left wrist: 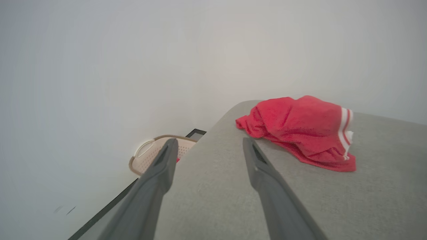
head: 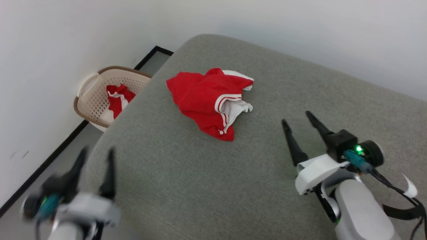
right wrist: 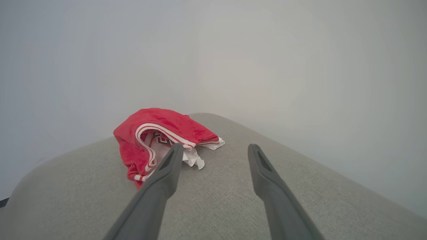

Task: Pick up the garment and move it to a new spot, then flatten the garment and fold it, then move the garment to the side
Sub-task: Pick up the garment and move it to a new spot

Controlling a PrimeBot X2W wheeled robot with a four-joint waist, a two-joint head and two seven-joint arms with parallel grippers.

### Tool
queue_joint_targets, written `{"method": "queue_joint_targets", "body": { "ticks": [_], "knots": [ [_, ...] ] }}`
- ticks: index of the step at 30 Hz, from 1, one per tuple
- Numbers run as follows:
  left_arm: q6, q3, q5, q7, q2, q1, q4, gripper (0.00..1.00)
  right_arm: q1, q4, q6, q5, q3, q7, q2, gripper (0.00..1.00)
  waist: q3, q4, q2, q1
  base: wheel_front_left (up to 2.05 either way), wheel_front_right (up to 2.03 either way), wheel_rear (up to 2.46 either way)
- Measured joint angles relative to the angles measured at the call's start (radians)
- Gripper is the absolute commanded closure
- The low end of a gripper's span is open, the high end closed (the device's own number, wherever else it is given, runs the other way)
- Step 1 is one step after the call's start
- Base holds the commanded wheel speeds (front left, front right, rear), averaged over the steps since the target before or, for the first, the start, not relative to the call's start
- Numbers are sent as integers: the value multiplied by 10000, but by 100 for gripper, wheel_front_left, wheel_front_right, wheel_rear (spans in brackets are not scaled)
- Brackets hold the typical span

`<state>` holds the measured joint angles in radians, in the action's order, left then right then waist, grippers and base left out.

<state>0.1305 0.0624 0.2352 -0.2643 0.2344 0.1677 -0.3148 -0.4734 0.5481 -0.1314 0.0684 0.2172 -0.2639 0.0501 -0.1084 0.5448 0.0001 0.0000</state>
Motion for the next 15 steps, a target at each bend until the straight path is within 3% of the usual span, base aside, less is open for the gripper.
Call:
{"method": "queue_joint_targets", "body": {
  "ticks": [6,9,12,15],
  "knots": [
    [10,-2171,871,0,1505,2580,-702,0,142,-575,0,-297,-173,0,-8,0,-322,-283,0,0,0,0,0],
    [10,-3231,2351,0,2010,4048,-1072,0,-148,-704,-2,-539,-121,0,-10,0,-636,-500,0,0,0,0,0],
    [12,-4621,3012,0,2976,5403,-1546,0,-441,-869,0,-704,-79,0,-4,0,-1022,-800,0,1,0,0,0],
    [10,-5963,4301,0,3501,6557,-2464,0,-510,-1060,-2,-759,-8,0,-10,0,-1414,-1236,0,0,0,0,0]
  ]
}}
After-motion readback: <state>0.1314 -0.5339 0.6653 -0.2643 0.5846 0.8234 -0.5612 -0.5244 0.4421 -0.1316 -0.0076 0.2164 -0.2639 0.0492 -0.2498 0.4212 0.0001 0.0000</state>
